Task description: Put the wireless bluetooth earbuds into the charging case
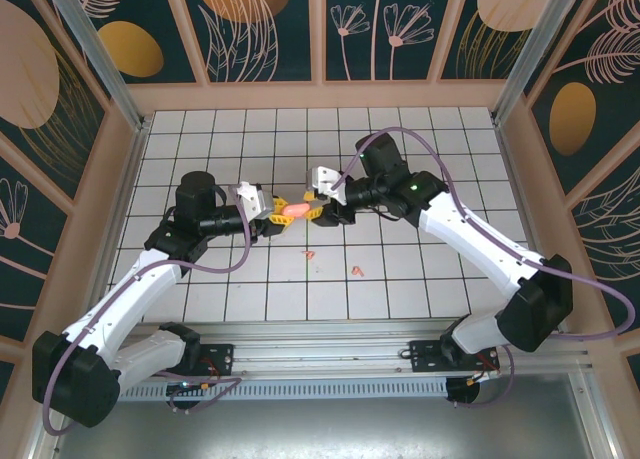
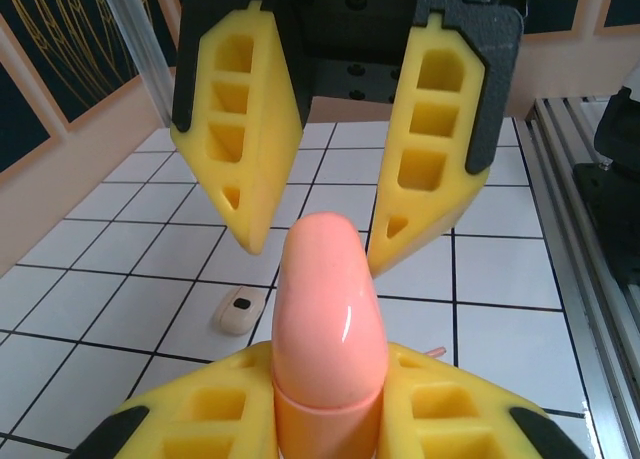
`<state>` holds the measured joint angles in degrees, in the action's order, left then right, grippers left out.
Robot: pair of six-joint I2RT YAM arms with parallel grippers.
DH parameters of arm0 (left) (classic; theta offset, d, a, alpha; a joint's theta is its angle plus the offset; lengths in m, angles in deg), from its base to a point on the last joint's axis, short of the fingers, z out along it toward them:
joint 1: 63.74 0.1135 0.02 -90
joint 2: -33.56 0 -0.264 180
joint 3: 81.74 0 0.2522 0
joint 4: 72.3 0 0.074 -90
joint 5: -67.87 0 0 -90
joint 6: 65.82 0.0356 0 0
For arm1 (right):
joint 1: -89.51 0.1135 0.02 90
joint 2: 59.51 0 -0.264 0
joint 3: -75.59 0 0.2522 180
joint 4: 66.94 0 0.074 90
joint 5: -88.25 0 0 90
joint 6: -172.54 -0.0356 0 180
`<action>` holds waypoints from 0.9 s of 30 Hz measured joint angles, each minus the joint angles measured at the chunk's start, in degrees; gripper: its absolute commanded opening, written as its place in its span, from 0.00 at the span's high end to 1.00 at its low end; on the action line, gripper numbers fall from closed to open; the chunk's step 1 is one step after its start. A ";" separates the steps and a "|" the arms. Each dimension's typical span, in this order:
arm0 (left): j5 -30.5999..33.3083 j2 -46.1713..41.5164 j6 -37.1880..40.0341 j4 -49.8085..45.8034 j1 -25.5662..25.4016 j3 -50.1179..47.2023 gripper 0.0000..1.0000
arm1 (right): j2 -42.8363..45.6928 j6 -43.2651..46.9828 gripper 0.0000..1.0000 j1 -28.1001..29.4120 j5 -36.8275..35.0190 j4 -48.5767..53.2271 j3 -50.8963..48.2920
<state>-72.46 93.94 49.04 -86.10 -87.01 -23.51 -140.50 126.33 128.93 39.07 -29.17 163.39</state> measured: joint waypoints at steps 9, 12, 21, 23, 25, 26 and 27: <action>-0.35 0.00 -1.18 0.46 0.00 -0.35 0.80 | 1.25 -3.82 0.62 -2.21 1.09 -5.70 -1.05; -0.72 0.00 -2.60 1.99 0.00 -1.16 0.80 | 1.25 -4.85 0.60 -2.25 1.05 -6.32 -1.49; -2.03 0.55 -15.85 18.32 0.00 -9.20 0.82 | 2.16 -9.07 0.54 -3.61 2.69 -9.09 -2.99; -2.27 1.77 -20.52 24.35 0.00 -11.32 0.83 | 2.95 -10.47 0.52 -4.13 3.21 -9.84 -3.72; -2.38 3.19 -24.52 29.27 0.00 -12.98 0.83 | 3.78 -11.98 0.51 -4.59 3.67 -10.64 -4.46; -2.38 3.96 -26.47 31.61 0.00 -13.66 0.83 | 4.28 -13.05 0.51 -4.92 3.91 -10.99 -4.83; -2.36 4.63 -28.26 33.92 0.00 -14.34 0.83 | 4.70 -13.79 0.51 -5.18 3.96 -11.34 -5.16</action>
<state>-74.82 98.57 20.78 -52.17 -87.01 -37.85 -135.80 112.54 123.75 43.02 -40.51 158.23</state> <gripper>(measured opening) 0.184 0.488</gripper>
